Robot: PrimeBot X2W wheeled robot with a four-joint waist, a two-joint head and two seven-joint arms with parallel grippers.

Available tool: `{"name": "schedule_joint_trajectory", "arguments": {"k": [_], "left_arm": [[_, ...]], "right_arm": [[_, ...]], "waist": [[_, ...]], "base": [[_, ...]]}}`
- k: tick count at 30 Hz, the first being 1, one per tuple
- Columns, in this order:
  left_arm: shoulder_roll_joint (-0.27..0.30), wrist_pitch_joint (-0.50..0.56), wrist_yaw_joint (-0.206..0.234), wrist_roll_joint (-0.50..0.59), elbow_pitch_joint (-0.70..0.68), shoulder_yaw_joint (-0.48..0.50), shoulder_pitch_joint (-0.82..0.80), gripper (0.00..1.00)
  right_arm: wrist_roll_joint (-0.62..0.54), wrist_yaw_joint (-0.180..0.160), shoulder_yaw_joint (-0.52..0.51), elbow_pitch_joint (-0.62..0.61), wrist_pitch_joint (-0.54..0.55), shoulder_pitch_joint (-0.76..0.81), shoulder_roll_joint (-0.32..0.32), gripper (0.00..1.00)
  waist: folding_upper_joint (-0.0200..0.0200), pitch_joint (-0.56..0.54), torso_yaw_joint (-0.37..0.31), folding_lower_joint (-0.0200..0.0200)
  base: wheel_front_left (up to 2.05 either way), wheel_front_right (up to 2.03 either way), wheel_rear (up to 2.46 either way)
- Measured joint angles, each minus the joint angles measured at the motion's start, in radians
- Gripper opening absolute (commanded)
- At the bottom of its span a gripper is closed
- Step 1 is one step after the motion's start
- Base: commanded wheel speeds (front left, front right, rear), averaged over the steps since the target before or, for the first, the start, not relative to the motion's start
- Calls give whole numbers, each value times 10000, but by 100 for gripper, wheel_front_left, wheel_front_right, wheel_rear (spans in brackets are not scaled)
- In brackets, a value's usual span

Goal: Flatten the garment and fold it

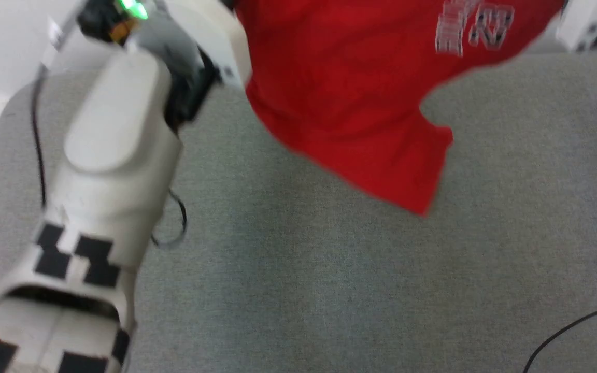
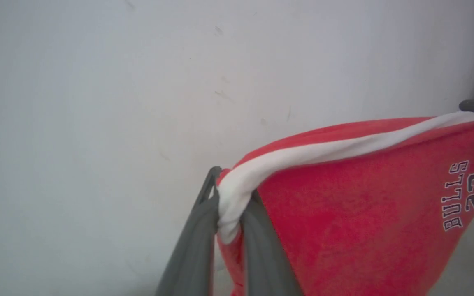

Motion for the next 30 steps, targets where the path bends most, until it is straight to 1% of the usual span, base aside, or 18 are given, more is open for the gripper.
{"name": "schedule_joint_trajectory", "arguments": {"k": [1,2,8,10,13,15,19,23,27,30], "left_arm": [[19,-232,2,31,330,96,-475,0],[44,-750,17,136,930,228,-1387,0],[92,-2228,96,384,2320,462,-3413,0],[123,-2577,136,454,2721,508,-3934,0],[151,-2819,151,472,3373,545,-4402,0],[150,-2920,180,472,3804,554,-4471,0],[100,-3072,180,460,4546,552,-4456,0],[36,-3170,165,339,5026,656,-4216,0],[-132,-3242,84,33,5338,882,-3321,0],[-343,-3242,-54,-238,5411,995,-2313,0]], "right_arm": [[-119,4,-19,75,-313,-360,58,0],[-326,13,-86,303,-965,-1117,219,0],[-1091,15,-117,947,-2976,-3103,589,0],[-1193,15,-48,1210,-3371,-3586,754,0],[-1273,13,192,1639,-3785,-3995,963,0],[-1271,13,441,1944,-4073,-4064,1091,0],[-1024,13,880,2594,-4309,-4071,1392,0],[-650,12,1421,3032,-4569,-3842,1578,0],[-150,12,2025,3160,-4870,-2937,1653,0],[196,12,2472,2805,-5164,-1889,1530,0]], "waist": [[0,75,-44,1],[0,254,-150,2],[0,792,-490,2],[0,989,-589,2],[0,1311,-709,3],[0,1537,-775,2],[0,2008,-870,4],[0,2411,-926,5],[0,2518,-925,5],[0,2351,-912,2]], "base": [[0,0,0],[0,0,0],[0,0,0],[0,0,0],[0,0,0],[0,0,0],[0,0,0],[0,0,0],[0,0,0],[0,0,0]]}}
